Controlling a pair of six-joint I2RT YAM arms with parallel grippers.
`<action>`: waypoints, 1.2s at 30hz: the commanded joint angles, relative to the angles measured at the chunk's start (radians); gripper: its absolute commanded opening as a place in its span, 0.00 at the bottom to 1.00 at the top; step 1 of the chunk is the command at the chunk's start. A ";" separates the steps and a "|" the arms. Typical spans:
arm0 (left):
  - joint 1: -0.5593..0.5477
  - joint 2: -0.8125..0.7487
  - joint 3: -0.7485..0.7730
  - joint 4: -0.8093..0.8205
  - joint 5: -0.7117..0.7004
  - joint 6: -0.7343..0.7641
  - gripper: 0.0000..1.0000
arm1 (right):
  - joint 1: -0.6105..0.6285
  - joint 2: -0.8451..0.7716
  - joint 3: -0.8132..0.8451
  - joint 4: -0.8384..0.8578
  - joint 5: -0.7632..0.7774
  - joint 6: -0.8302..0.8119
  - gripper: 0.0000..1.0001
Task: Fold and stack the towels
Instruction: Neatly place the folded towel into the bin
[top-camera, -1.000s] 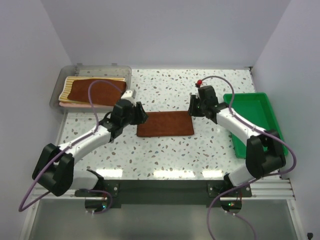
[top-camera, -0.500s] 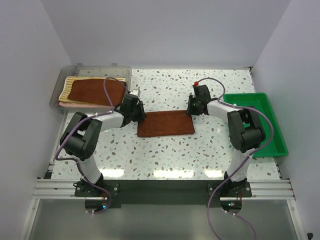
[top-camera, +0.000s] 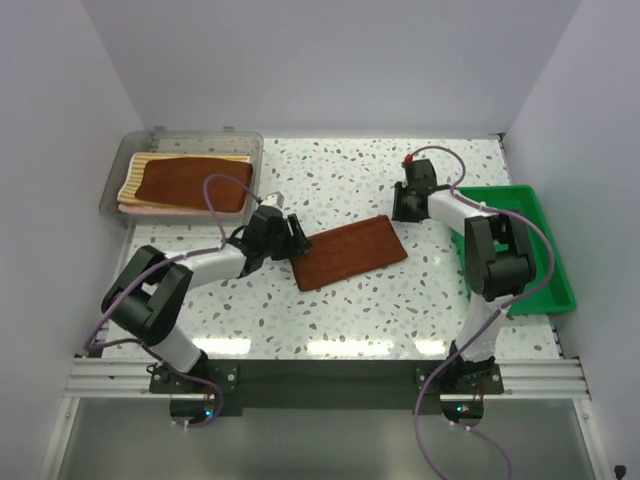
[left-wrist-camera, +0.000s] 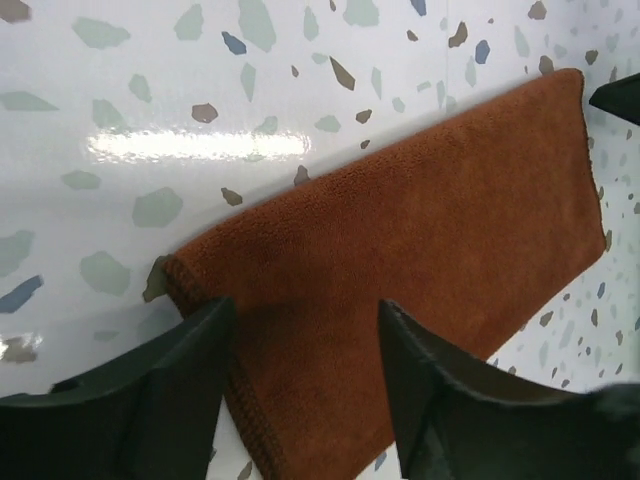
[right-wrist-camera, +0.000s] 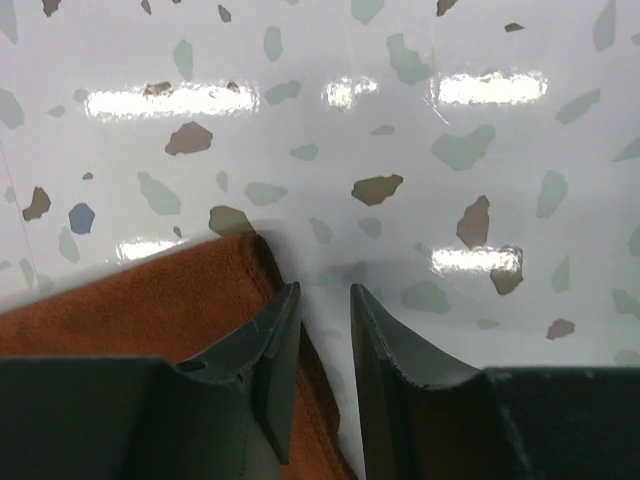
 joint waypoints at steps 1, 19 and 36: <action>0.015 -0.136 0.061 -0.099 -0.094 -0.002 0.67 | 0.007 -0.102 0.036 -0.055 0.003 -0.084 0.31; 0.278 -0.625 -0.023 -0.490 -0.121 0.169 1.00 | 0.693 -0.123 0.091 -0.244 -0.006 -0.208 0.77; 0.282 -0.720 -0.071 -0.591 -0.206 0.206 1.00 | 0.877 0.141 0.283 -0.353 0.250 -0.181 0.55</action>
